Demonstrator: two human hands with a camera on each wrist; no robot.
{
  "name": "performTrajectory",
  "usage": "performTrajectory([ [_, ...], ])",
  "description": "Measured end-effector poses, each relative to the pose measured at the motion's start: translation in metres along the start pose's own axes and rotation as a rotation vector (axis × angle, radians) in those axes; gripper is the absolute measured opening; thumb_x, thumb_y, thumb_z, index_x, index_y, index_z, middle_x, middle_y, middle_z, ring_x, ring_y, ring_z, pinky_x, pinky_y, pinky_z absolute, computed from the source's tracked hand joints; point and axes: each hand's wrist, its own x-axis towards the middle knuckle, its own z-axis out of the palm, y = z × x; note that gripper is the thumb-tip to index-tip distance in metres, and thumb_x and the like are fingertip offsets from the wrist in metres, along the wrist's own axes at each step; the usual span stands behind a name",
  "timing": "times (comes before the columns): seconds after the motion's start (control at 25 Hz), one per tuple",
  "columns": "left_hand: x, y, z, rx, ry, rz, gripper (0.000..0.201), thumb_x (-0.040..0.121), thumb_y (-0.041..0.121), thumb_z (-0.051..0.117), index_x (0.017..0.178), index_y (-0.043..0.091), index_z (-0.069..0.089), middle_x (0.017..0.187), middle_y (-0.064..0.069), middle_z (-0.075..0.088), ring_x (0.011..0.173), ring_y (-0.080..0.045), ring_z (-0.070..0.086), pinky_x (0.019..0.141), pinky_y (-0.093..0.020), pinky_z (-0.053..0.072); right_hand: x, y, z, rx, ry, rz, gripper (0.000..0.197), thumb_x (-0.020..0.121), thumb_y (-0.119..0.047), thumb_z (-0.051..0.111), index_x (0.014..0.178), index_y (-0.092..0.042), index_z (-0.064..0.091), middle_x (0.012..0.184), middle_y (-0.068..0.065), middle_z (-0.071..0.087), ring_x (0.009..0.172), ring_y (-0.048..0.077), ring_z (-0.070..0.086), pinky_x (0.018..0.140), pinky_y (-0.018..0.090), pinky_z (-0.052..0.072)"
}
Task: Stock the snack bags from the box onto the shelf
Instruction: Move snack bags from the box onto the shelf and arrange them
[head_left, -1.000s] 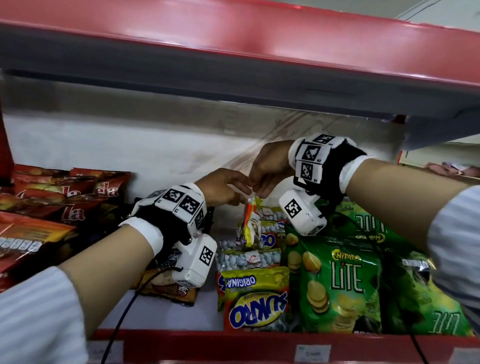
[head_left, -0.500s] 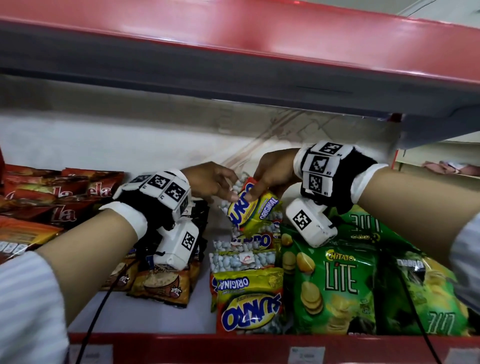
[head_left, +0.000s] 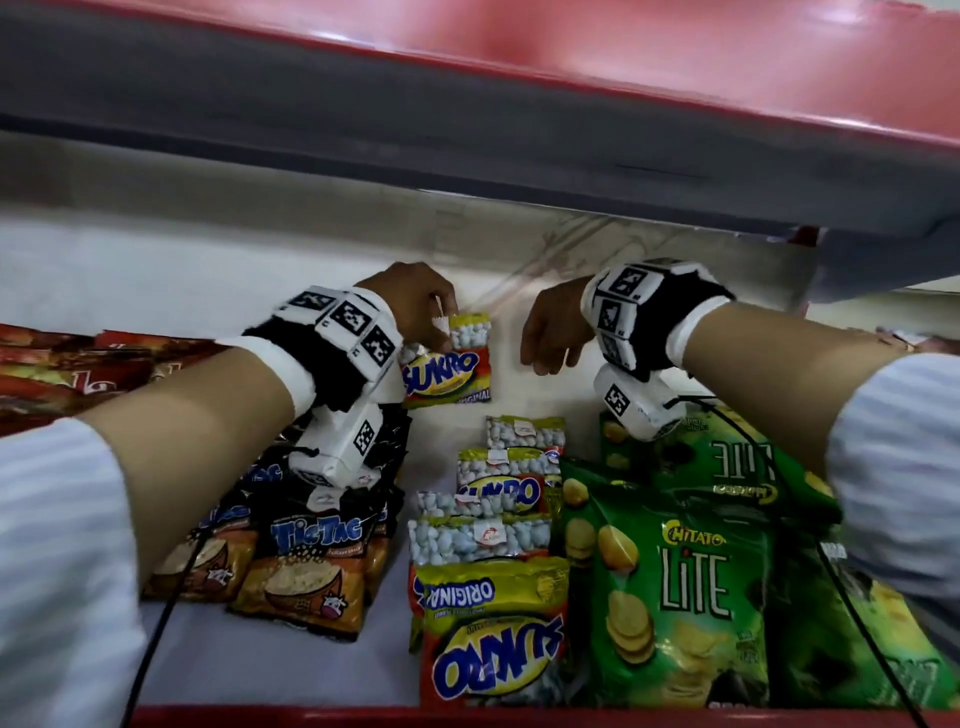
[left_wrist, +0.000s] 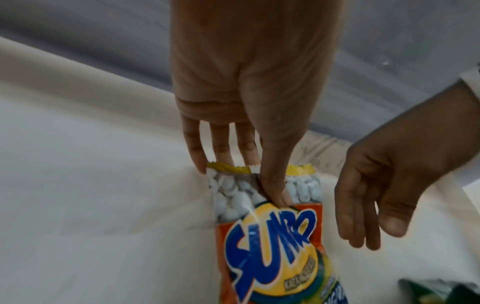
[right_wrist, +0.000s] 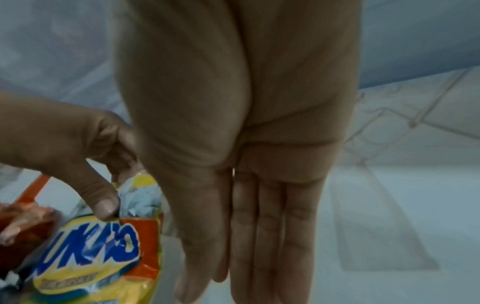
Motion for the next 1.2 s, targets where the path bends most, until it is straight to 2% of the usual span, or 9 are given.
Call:
performTrajectory([
  [0.16, 0.017, 0.006, 0.031, 0.176, -0.051, 0.026, 0.032, 0.072, 0.024, 0.081, 0.1, 0.017, 0.067, 0.106, -0.003, 0.064, 0.103, -0.024, 0.059, 0.084, -0.034, 0.049, 0.029, 0.007, 0.011, -0.113, -0.145, 0.073, 0.042, 0.096, 0.002, 0.043, 0.138, 0.0, 0.043, 0.135, 0.022, 0.051, 0.11, 0.024, 0.052, 0.072, 0.027, 0.047],
  [0.28, 0.021, 0.013, 0.045, 0.334, 0.005, 0.017, 0.026, 0.071, 0.024, 0.079, 0.094, 0.023, 0.066, 0.105, -0.007, 0.064, 0.103, -0.029, 0.06, 0.079, -0.033, 0.046, 0.047, 0.009, 0.025, -0.146, -0.2, 0.074, 0.042, 0.095, 0.002, 0.046, 0.136, 0.003, 0.043, 0.123, 0.02, 0.059, 0.101, 0.025, 0.057, 0.073, 0.029, 0.048],
  [0.44, 0.025, 0.019, 0.051, 0.425, 0.004, -0.002, 0.024, 0.074, 0.017, 0.076, 0.097, 0.017, 0.069, 0.104, -0.008, 0.066, 0.096, -0.029, 0.063, 0.07, -0.031, 0.042, 0.063, 0.01, 0.038, -0.206, -0.232, 0.086, 0.042, 0.09, 0.001, 0.056, 0.13, 0.01, 0.048, 0.129, 0.031, 0.052, 0.11, 0.035, 0.058, 0.084, 0.039, 0.049],
  [0.56, 0.025, 0.021, 0.049, 0.418, 0.036, -0.036, 0.021, 0.08, 0.015, 0.07, 0.101, 0.014, 0.068, 0.106, -0.007, 0.065, 0.097, -0.029, 0.063, 0.072, -0.032, 0.037, 0.071, 0.011, 0.048, -0.217, -0.281, 0.093, 0.036, 0.088, -0.005, 0.061, 0.121, 0.008, 0.056, 0.112, 0.024, 0.062, 0.075, 0.022, 0.063, 0.061, 0.028, 0.056],
  [0.64, 0.024, 0.022, 0.047, 0.413, 0.018, -0.049, 0.021, 0.082, 0.014, 0.067, 0.104, 0.013, 0.067, 0.108, -0.008, 0.064, 0.099, -0.03, 0.062, 0.073, -0.033, 0.036, 0.075, 0.012, 0.052, -0.277, -0.293, 0.096, 0.02, 0.089, -0.012, 0.063, 0.101, 0.004, 0.065, 0.08, 0.009, 0.069, 0.055, 0.011, 0.061, 0.043, 0.018, 0.051],
  [0.76, 0.024, 0.023, 0.048, 0.431, -0.001, -0.049, 0.022, 0.084, 0.013, 0.066, 0.106, 0.012, 0.066, 0.111, -0.008, 0.064, 0.101, -0.03, 0.061, 0.073, -0.034, 0.037, 0.073, 0.012, 0.056, -0.298, -0.287, 0.066, 0.011, 0.088, -0.009, 0.064, 0.077, -0.006, 0.061, 0.046, -0.003, 0.061, 0.034, 0.004, 0.053, 0.037, 0.012, 0.043],
  [0.96, 0.025, 0.028, 0.048, 0.432, 0.042, -0.075, 0.028, 0.086, 0.008, 0.062, 0.113, 0.011, 0.062, 0.116, -0.01, 0.06, 0.107, -0.033, 0.059, 0.076, -0.036, 0.036, 0.059, 0.006, 0.056, -0.264, -0.292, -0.015, 0.01, 0.087, 0.001, 0.06, 0.089, -0.009, 0.06, 0.046, -0.005, 0.061, 0.033, -0.002, 0.053, 0.037, 0.012, 0.043],
  [1.12, 0.027, 0.028, 0.06, 0.423, -0.04, 0.014, 0.025, 0.084, 0.006, 0.064, 0.109, 0.003, 0.063, 0.11, -0.016, 0.064, 0.098, -0.034, 0.063, 0.077, -0.039, 0.05, 0.053, 0.004, 0.043, -0.418, -0.082, 0.005, 0.021, 0.082, -0.009, 0.07, 0.068, -0.017, 0.057, 0.037, -0.011, 0.057, 0.031, -0.003, 0.052, 0.033, 0.01, 0.041],
  [1.2, 0.029, 0.026, 0.068, 0.456, -0.079, 0.027, 0.027, 0.082, 0.002, 0.064, 0.108, 0.001, 0.064, 0.109, -0.018, 0.063, 0.098, -0.035, 0.063, 0.077, -0.039, 0.05, 0.051, 0.005, 0.035, -0.418, -0.101, 0.047, 0.016, 0.083, -0.006, 0.069, 0.071, -0.014, 0.06, 0.042, -0.008, 0.06, 0.032, -0.001, 0.054, 0.034, 0.011, 0.043],
])
